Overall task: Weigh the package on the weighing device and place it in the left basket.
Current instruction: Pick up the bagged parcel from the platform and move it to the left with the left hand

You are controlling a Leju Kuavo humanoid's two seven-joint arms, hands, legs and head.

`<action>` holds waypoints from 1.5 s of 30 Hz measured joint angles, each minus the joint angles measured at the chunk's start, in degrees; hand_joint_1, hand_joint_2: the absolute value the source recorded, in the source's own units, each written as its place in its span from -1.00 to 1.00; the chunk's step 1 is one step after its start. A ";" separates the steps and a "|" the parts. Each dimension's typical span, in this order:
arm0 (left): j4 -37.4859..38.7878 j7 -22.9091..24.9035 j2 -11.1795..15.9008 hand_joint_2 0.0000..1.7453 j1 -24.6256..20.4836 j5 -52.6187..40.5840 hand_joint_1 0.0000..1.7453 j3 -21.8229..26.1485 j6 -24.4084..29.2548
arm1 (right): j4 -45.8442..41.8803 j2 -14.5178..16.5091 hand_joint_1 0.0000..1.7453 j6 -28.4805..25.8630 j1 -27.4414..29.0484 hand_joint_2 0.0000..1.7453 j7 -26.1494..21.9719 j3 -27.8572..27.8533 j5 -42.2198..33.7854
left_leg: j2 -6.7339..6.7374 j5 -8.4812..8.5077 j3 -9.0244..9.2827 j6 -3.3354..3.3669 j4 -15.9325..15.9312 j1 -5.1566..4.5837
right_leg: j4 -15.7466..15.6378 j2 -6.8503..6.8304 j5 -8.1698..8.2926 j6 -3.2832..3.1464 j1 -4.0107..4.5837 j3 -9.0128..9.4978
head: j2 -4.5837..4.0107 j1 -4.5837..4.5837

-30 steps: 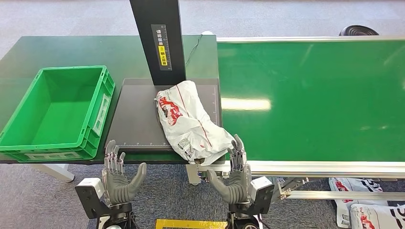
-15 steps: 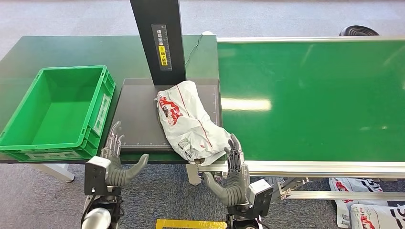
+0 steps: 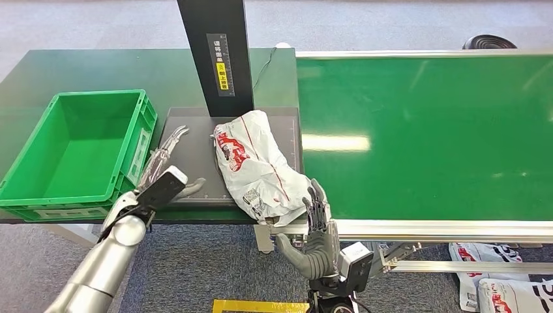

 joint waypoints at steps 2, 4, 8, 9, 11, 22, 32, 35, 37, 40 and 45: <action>4.17 -0.20 0.47 1.00 -3.96 -2.84 -1.00 -1.90 -0.10 | -0.16 -0.01 -1.00 -0.16 -0.09 1.00 0.00 0.00 -0.22 | 0.00 0.01 0.01 -0.01 0.01 0.00 | 0.00 0.00 0.00 0.00 0.00 -0.01 | 0.00 -0.01; 8.26 -0.14 0.57 1.00 -7.97 -5.90 -1.00 -4.27 -0.33 | -0.37 -0.01 -1.00 -0.40 -0.17 1.00 0.00 -0.01 -0.36 | -0.01 0.01 0.01 -0.01 0.01 0.00 | 0.00 0.00 0.00 0.00 0.00 -0.01 | 0.00 0.01; 15.92 1.45 -0.51 1.00 -15.47 -10.28 -1.00 -9.21 -1.40 | -0.73 -0.01 -1.00 -0.50 -0.23 1.00 0.00 -0.05 -0.46 | 0.00 0.01 -0.01 -0.01 0.02 -0.02 | 0.00 0.00 0.01 0.00 -0.01 0.00 | 0.00 0.00; 17.61 2.23 -1.05 1.00 -17.08 -11.26 -1.00 -10.36 -1.79 | -0.78 -0.01 -1.00 -0.45 -0.25 1.00 0.00 -0.05 -0.49 | 0.00 0.01 -0.01 0.00 0.02 -0.02 | 0.00 0.00 0.01 0.00 -0.01 0.00 | 0.00 -0.01; 20.63 4.08 -2.28 1.00 -19.66 -13.37 -1.00 -12.62 -2.49 | -0.82 0.00 -1.00 -0.19 -0.35 1.00 0.00 -0.05 -0.44 | 0.00 0.00 -0.02 0.00 0.02 -0.02 | 0.00 0.00 0.01 0.00 -0.01 0.00 | 0.00 0.01; 30.36 7.58 -6.80 1.00 -25.22 -19.49 -1.00 -21.91 -9.52 | -0.84 0.68 -1.00 1.28 -1.17 1.00 0.00 -0.22 0.34 | 0.04 0.00 -0.03 0.00 0.01 -0.01 | 0.00 0.03 0.02 -0.01 0.00 -0.02 | 0.00 0.00; 32.65 8.30 -8.37 1.00 -25.38 -19.51 -1.00 -24.40 -8.36 | -0.84 0.85 -1.00 1.94 -0.71 1.00 0.00 -0.40 0.46 | 0.03 -0.01 -0.05 0.00 0.01 -0.01 | 0.00 0.03 0.02 -0.01 -0.01 -0.01 | 0.00 0.00; 33.16 8.55 -8.39 1.00 -25.20 -19.33 -1.00 -24.57 -7.51 | -0.84 0.95 -1.00 2.27 -0.71 1.00 0.00 -0.56 0.76 | 0.03 -0.01 -0.05 0.00 0.01 -0.01 | 0.00 0.02 0.02 -0.01 -0.01 -0.01 | 0.00 0.01; 33.49 8.78 -8.39 1.00 -24.79 -19.09 -1.00 -24.58 -7.02 | -0.84 0.96 -1.00 2.39 -0.71 1.00 0.00 -0.71 1.02 | 0.03 0.00 -0.05 0.00 0.01 -0.01 | 0.00 0.02 0.02 -0.01 -0.01 -0.01 | 0.00 0.01; 33.93 9.15 -8.39 1.00 -23.84 -18.78 -1.00 -24.51 -6.23 | -0.84 1.02 -1.00 2.42 -0.71 1.00 0.00 -0.98 1.41 | 0.03 0.00 -0.05 0.00 0.01 -0.01 | 0.00 0.02 0.02 -0.01 -0.01 -0.01 | 0.00 0.01; 34.65 9.81 -8.36 1.00 -21.94 -17.78 -1.00 -23.87 -4.49 | -0.88 1.09 -1.00 2.25 -0.66 1.00 0.00 -1.24 1.51 | 0.03 -0.01 -0.05 0.00 0.01 -0.01 | 0.00 0.02 0.02 -0.01 -0.01 -0.01 | 0.00 0.01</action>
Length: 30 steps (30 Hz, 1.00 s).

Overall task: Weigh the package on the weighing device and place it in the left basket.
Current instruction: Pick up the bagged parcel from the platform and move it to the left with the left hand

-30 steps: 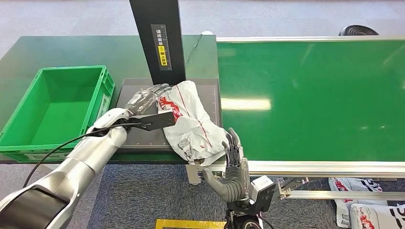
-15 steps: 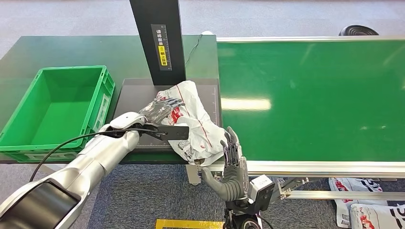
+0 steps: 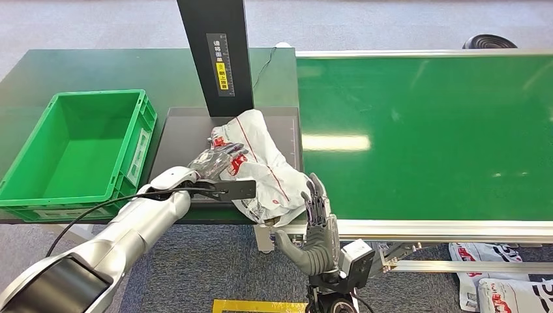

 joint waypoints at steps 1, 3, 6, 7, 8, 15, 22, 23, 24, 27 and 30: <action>0.12 0.14 0.02 1.00 0.47 0.28 -1.00 0.26 0.44 | -0.01 0.00 -1.00 -0.06 0.04 1.00 0.00 -0.05 0.00 | 0.00 0.00 0.00 0.00 0.00 0.00 | 0.00 0.00 0.00 0.00 0.00 0.00 | 0.00 0.01; 0.31 0.37 0.08 1.00 1.38 0.73 -1.00 0.89 1.35 | -0.03 0.00 -1.00 -0.13 0.17 1.00 0.00 -0.15 0.00 | 0.00 -0.01 0.00 0.00 0.00 0.00 | 0.00 0.00 0.00 0.00 0.00 0.00 | 0.00 0.00; 0.52 0.64 0.19 1.00 2.33 1.21 -1.00 1.80 2.46 | -0.04 0.00 -1.00 -0.14 0.24 1.00 0.00 -0.27 0.02 | 0.00 -0.01 0.01 0.00 -0.01 0.00 | 0.00 0.00 -0.01 0.00 0.00 0.01 | 0.00 0.00; 0.54 0.69 0.21 1.00 2.56 1.31 -1.00 2.10 2.70 | -0.04 0.00 -1.00 -0.13 0.24 1.00 0.00 -0.31 0.04 | 0.00 -0.01 0.02 0.00 -0.01 0.00 | 0.00 0.00 -0.01 0.00 0.00 0.03 | 0.00 0.00; 0.56 0.73 0.22 1.00 2.76 1.36 -1.00 2.37 2.91 | -0.05 0.00 -1.00 -0.13 0.24 1.00 0.00 -0.34 0.09 | 0.00 -0.01 0.03 0.00 -0.01 0.00 | 0.00 0.00 -0.01 0.00 0.00 0.04 | 0.00 0.00; 0.61 0.92 0.31 1.00 3.61 1.22 0.44 4.13 3.43 | -0.05 0.03 -1.00 0.85 0.23 1.00 0.00 -0.69 0.73 | 0.00 0.00 0.13 0.00 -0.01 0.00 | 0.00 -0.01 0.00 0.00 0.00 0.15 | 0.00 0.00; 0.63 0.73 0.59 1.00 4.05 0.52 1.00 5.74 3.58 | -0.05 0.29 -1.00 1.69 0.22 1.00 0.00 -1.34 1.25 | 0.00 0.00 0.18 0.00 -0.01 0.00 | 0.00 -0.01 0.00 0.00 0.00 0.19 | 0.00 0.00; 0.62 0.69 0.61 1.00 4.01 0.48 1.00 6.00 3.57 | -0.05 0.40 -1.00 1.79 0.22 1.00 0.00 -1.43 1.28 | 0.00 0.00 0.19 0.00 -0.01 0.00 | 0.00 -0.01 0.00 0.00 0.00 0.20 | 0.00 0.00; 0.62 0.65 0.63 1.00 3.96 0.44 1.00 6.27 3.56 | -0.05 0.53 -1.00 1.86 0.21 1.00 0.00 -1.51 1.30 | 0.00 0.00 0.20 0.00 -0.01 0.00 | 0.00 0.00 0.00 0.00 0.00 0.21 | 0.00 0.00; 0.61 0.59 0.65 1.00 3.81 0.39 1.00 6.81 3.52 | -0.12 0.89 -1.00 1.93 0.21 1.00 0.00 -1.78 1.35 | 0.00 -0.01 0.21 0.00 -0.01 0.00 | 0.00 0.00 0.00 0.00 0.00 0.22 | 0.00 0.01; 0.61 0.42 0.65 1.00 3.74 0.38 1.00 7.14 3.48 | -0.36 1.10 -1.00 1.98 0.22 1.00 0.00 -2.04 1.50 | 0.00 -0.01 0.21 0.00 -0.01 0.00 | 0.00 0.00 0.00 0.00 0.00 0.22 | 0.00 0.00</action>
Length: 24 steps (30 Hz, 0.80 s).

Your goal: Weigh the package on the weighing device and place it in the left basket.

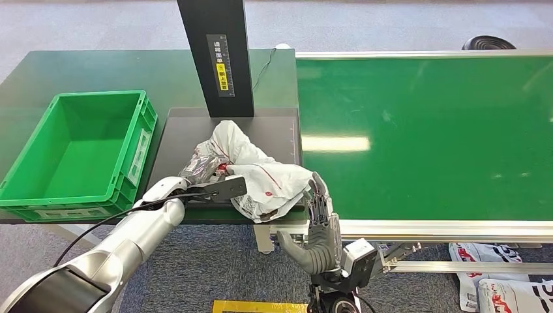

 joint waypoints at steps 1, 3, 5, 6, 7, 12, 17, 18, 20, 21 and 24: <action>0.00 -0.07 0.00 1.00 0.00 0.00 1.00 0.14 -0.01 | -0.07 0.07 -1.00 0.03 0.01 1.00 0.00 -0.09 0.10 | 0.00 0.00 0.00 0.00 0.00 0.00 | 0.00 0.00 0.00 0.00 0.00 0.00 | 0.00 0.00; 0.01 -0.15 0.00 1.00 0.01 0.01 1.00 0.46 -0.03 | -0.15 0.21 -1.00 0.12 0.01 1.00 0.00 -0.35 0.36 | 0.00 0.00 0.01 0.00 0.00 0.00 | 0.00 0.00 0.00 0.00 0.00 0.00 | 0.00 -0.01; 0.02 -0.30 0.00 1.00 0.06 0.07 1.00 0.85 0.02 | -0.26 0.33 -1.00 0.30 0.04 1.00 0.00 -0.67 0.59 | 0.00 0.00 0.01 0.00 0.00 0.00 | 0.00 0.00 0.00 0.00 0.00 0.00 | 0.00 -0.01; 0.02 -0.41 0.00 1.00 0.12 0.13 1.00 1.04 0.15 | -0.33 0.36 -1.00 0.42 0.05 1.00 0.00 -0.80 0.68 | 0.01 0.00 0.01 0.00 0.00 0.00 | 0.00 0.00 0.00 0.00 0.00 0.00 | 0.00 -0.01; 0.02 -0.52 0.00 1.00 0.20 0.23 1.00 1.21 0.41 | -0.42 0.37 -1.00 0.52 0.07 1.00 0.00 -0.90 0.77 | 0.01 0.00 0.01 0.00 0.00 0.00 | 0.00 0.00 0.00 0.00 0.00 0.00 | 0.00 -0.01; 0.02 0.36 -0.09 1.00 0.90 1.19 1.00 2.98 4.47 | -0.95 0.62 -1.00 0.74 0.37 1.00 0.00 -1.50 1.28 | 0.02 0.00 0.02 0.00 0.00 0.00 | 0.00 0.01 0.00 0.00 0.00 -0.01 | 0.00 0.00; -0.11 0.60 -0.20 1.00 1.59 5.45 1.00 6.85 8.39 | -1.26 0.85 -1.00 0.75 0.68 1.00 0.00 -2.16 1.61 | 0.01 0.01 0.00 0.00 0.00 0.00 | 0.00 0.01 0.00 0.00 0.01 -0.05 | 0.00 -0.01; -0.24 0.22 -0.21 1.00 1.64 6.54 1.00 7.91 8.63 | -1.26 0.86 -1.00 0.75 0.70 1.00 0.00 -2.22 1.62 | 0.01 0.01 -0.01 0.00 0.00 0.00 | 0.00 0.01 0.00 0.00 0.01 -0.05 | 0.00 -0.01; -0.73 -1.10 -0.29 1.00 1.67 9.04 1.00 10.23 8.78 | -1.26 0.87 -1.00 0.75 0.71 1.00 0.00 -2.31 1.62 | 0.01 0.02 -0.02 -0.01 0.00 0.00 | 0.00 0.01 0.00 0.00 0.01 -0.06 | 0.00 0.00; -1.10 -1.90 -0.36 1.00 1.66 10.39 1.00 11.49 8.74 | -1.26 0.89 -1.00 0.75 0.72 1.00 0.00 -2.32 1.62 | 0.01 0.02 -0.03 -0.01 0.00 0.00 | 0.00 0.01 0.00 0.00 0.01 -0.07 | 0.00 0.00; -2.34 -3.65 -0.56 1.00 1.58 13.46 1.00 14.90 8.24 | -1.25 0.94 -1.00 0.71 0.74 1.00 0.00 -2.30 1.61 | 0.01 0.01 -0.04 -0.01 0.00 0.00 | 0.00 0.01 0.00 0.00 0.00 -0.08 | 0.00 -0.01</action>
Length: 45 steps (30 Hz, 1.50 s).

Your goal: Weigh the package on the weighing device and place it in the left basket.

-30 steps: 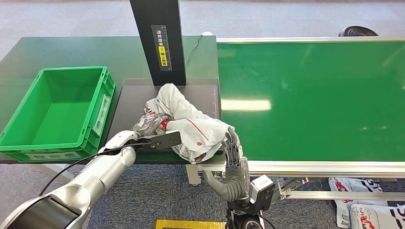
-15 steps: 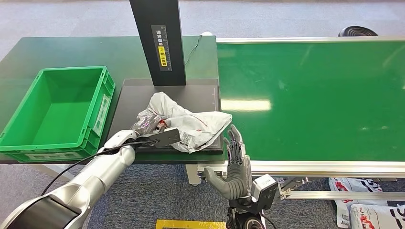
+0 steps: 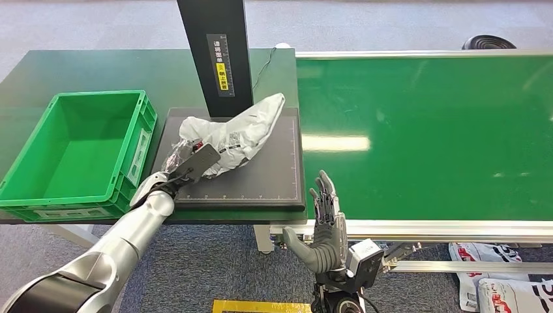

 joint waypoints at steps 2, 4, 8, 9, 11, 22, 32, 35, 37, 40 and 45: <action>-0.90 -0.52 -0.13 1.00 -0.04 0.89 1.00 1.70 -0.42 | 0.01 0.02 -1.00 -0.14 0.00 1.00 0.00 0.04 -0.09 | -0.01 0.00 -0.02 0.00 0.00 0.00 | 0.00 0.00 0.00 0.00 0.00 -0.01 | 0.00 0.01; -1.90 -1.20 -0.21 1.00 -0.11 1.64 1.00 3.10 -1.02 | 0.01 0.02 -1.00 -0.53 0.00 1.00 0.00 0.15 -0.34 | -0.01 0.00 -0.03 0.00 0.00 0.00 | 0.00 0.00 0.00 0.00 0.00 -0.03 | 0.00 0.01; -3.65 -2.78 -0.21 1.00 -0.61 2.47 1.00 4.51 -2.84 | 0.01 -0.03 -1.00 -1.88 0.00 1.00 0.00 0.49 -1.11 | -0.01 0.00 -0.04 0.00 0.00 0.00 | 0.00 0.00 0.00 0.00 0.00 -0.04 | 0.00 0.00; -4.01 -3.04 -0.19 1.00 -0.74 2.44 1.00 4.57 -3.10 | 0.01 -0.07 -1.00 -2.15 0.01 1.00 0.00 0.57 -1.32 | -0.01 0.00 -0.04 0.00 0.00 0.00 | 0.00 0.00 0.00 0.00 0.00 -0.04 | 0.00 0.01; -4.61 -3.40 -0.15 1.00 -0.92 2.24 1.00 4.57 -3.30 | 0.01 -0.15 -1.00 -2.48 0.05 1.00 0.00 0.77 -1.62 | 0.00 0.00 -0.04 0.00 0.00 0.00 | 0.00 0.00 0.00 0.00 0.00 -0.04 | 0.00 0.00; -8.41 -4.51 1.62 1.00 -2.62 5.13 1.00 4.77 -2.28 | -0.01 -0.60 -1.00 -3.04 0.91 1.00 0.00 1.75 -2.27 | -0.01 0.00 -0.05 0.00 0.00 0.00 | 0.00 0.00 0.00 0.00 0.00 -0.04 | 0.00 0.01; -14.23 -2.72 3.45 1.00 -5.41 8.05 1.00 5.16 -0.01 | 0.01 -0.57 -1.00 -3.02 0.87 1.00 0.00 1.37 -1.44 | 0.00 0.00 -0.05 0.00 0.00 0.00 | 0.00 0.00 0.00 0.00 0.00 -0.04 | 0.00 0.00; -14.48 -1.71 4.46 1.00 -6.03 6.65 1.00 4.38 0.03 | 0.01 -0.58 -1.00 -3.02 0.95 1.00 0.00 1.34 -1.36 | 0.00 0.00 -0.05 0.00 0.00 0.00 | 0.01 0.00 0.00 0.00 0.00 -0.05 | 0.00 0.01; -14.57 -1.25 5.42 1.00 -6.25 5.81 1.00 3.72 0.07 | 0.01 -0.60 -1.00 -3.02 1.17 1.00 0.00 1.34 -1.37 | 0.01 0.00 -0.05 0.00 0.00 0.01 | 0.01 0.00 0.00 0.00 0.00 -0.05 | 0.00 0.01; -14.97 -0.88 6.95 1.00 -6.27 5.35 1.00 2.99 0.04 | -0.01 -0.66 -1.00 -3.08 1.67 1.00 0.00 1.34 -1.58 | 0.01 0.00 -0.05 0.00 0.00 0.01 | 0.01 0.01 0.00 0.00 0.01 -0.05 | 0.00 0.01; -15.47 -0.12 9.62 1.00 -6.40 5.58 1.00 2.48 -0.57 | -0.01 -0.75 -1.00 -3.15 2.20 1.00 0.00 1.34 -2.05 | 0.02 0.00 -0.05 0.00 0.00 0.01 | 0.01 0.02 0.00 0.00 0.01 -0.05 | 0.00 0.01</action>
